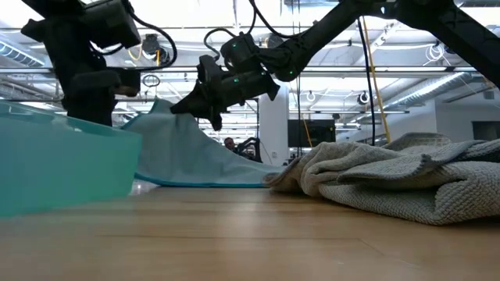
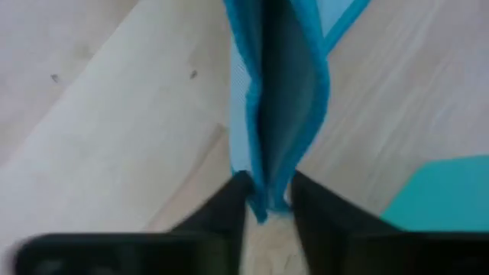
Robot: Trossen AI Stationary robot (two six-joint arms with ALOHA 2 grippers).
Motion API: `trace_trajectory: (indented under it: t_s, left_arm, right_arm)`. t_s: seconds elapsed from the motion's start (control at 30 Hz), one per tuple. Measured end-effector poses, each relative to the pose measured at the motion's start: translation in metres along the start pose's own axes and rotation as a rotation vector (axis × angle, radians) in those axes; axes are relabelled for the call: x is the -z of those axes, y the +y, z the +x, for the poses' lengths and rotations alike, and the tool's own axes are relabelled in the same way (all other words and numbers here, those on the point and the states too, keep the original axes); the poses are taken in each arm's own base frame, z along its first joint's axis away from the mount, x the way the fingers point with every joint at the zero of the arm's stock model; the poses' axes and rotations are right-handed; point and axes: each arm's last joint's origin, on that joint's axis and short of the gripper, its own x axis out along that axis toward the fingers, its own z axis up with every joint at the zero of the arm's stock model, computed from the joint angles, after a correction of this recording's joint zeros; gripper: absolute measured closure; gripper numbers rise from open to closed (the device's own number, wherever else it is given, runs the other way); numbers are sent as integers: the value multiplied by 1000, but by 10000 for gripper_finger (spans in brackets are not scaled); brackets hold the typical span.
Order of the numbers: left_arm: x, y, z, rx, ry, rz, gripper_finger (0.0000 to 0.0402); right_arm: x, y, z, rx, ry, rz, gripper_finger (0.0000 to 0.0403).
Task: Fold microfiber towels
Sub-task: Fold the blue microfiber cloth
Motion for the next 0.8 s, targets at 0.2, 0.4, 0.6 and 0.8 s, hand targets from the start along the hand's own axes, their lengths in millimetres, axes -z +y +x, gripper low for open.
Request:
trace_trajectory:
  t_s: [0.2, 0.4, 0.6, 0.8]
  left_arm:
    - [-2, 5, -14, 37, -66, -40, 386]
    - [1, 13, -36, 111, -131, -60, 395]
    - [-11, 9, -83, 242, -284, 7, 398]
    - [-32, 2, -141, 324, -436, 199, 398]
  right_arm:
    - [0, 0, 0, 0, 0, 2, 400]
    - [-8, 5, -6, -5, -21, 69, 399]
    - [-48, 40, -34, -36, -119, 69, 399]
    - [-80, 89, -70, 18, -165, 54, 399]
